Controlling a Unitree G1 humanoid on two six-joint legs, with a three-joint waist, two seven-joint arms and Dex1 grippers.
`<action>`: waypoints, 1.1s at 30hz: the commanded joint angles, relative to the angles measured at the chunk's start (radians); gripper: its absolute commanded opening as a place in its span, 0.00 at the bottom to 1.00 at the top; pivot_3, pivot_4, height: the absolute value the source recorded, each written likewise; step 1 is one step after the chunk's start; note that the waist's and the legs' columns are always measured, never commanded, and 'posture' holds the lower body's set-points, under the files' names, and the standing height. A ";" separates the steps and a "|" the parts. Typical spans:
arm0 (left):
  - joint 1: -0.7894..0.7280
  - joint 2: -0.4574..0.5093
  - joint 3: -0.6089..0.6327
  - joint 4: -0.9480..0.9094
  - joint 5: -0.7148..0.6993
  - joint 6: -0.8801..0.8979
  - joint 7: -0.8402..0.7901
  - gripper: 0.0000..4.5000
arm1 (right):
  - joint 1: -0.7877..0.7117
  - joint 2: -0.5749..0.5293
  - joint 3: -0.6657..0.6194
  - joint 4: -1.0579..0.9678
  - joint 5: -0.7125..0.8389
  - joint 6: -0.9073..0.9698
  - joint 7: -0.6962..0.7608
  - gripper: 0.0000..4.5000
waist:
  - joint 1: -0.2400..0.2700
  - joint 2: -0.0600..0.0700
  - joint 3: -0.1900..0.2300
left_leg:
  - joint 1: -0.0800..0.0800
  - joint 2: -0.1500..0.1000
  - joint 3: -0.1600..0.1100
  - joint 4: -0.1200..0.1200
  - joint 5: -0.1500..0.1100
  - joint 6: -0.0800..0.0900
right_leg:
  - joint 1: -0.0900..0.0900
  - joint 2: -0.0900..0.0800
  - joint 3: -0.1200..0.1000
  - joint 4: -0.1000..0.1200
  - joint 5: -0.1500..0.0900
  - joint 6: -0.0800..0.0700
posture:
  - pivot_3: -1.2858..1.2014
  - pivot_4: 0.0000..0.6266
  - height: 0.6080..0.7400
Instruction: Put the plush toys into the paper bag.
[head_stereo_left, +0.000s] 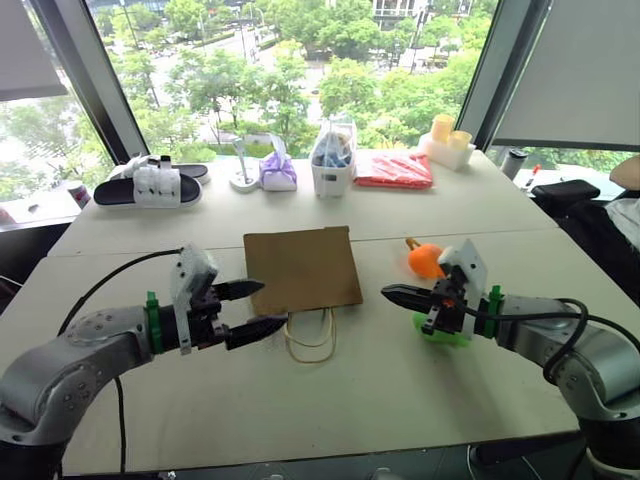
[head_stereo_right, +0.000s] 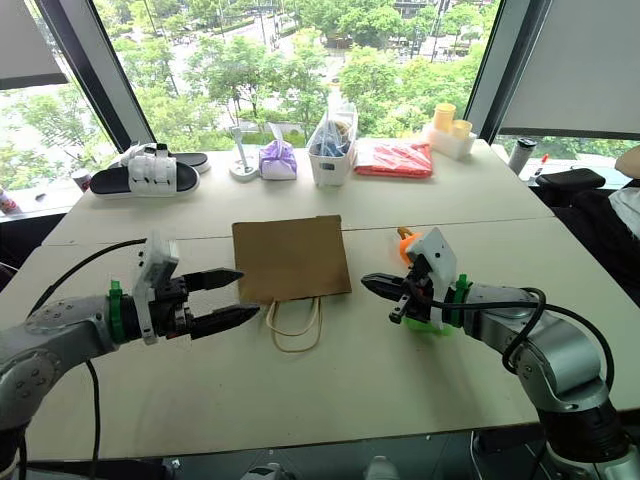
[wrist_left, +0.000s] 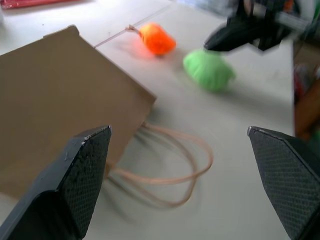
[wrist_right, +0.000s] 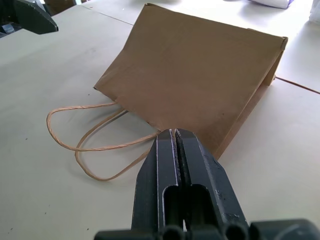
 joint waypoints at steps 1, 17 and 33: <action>-0.020 -0.002 -0.064 0.039 0.134 -0.165 -0.102 0.99 | -0.001 -0.022 0.004 -0.026 -0.032 -0.037 0.010 0.00 | 0.005 0.000 0.000 | 0.000 0.000 0.000 0.000 0.000 0.000 | 0.000 0.000 0.000 0.000 0.000 0.000 | 0.52 0.24 1.00; -0.293 -0.243 -0.365 0.585 0.575 -0.691 -0.273 0.81 | 0.156 -0.006 -0.061 -0.170 -0.038 -0.016 -0.107 0.00 | 0.026 0.000 0.000 | 0.000 0.000 -0.001 0.001 0.000 0.000 | 0.001 0.000 -0.001 -0.001 0.001 0.000 | 0.52 0.24 1.00; -0.393 -0.397 -0.149 0.450 0.250 -0.285 -0.159 0.00 | 0.128 0.323 0.200 -0.056 -0.193 -0.051 -0.368 0.00 | 0.012 -0.001 0.000 | 0.000 0.000 -0.005 0.003 0.000 0.000 | 0.000 0.000 -0.001 0.003 0.001 0.001 | 0.52 0.24 1.00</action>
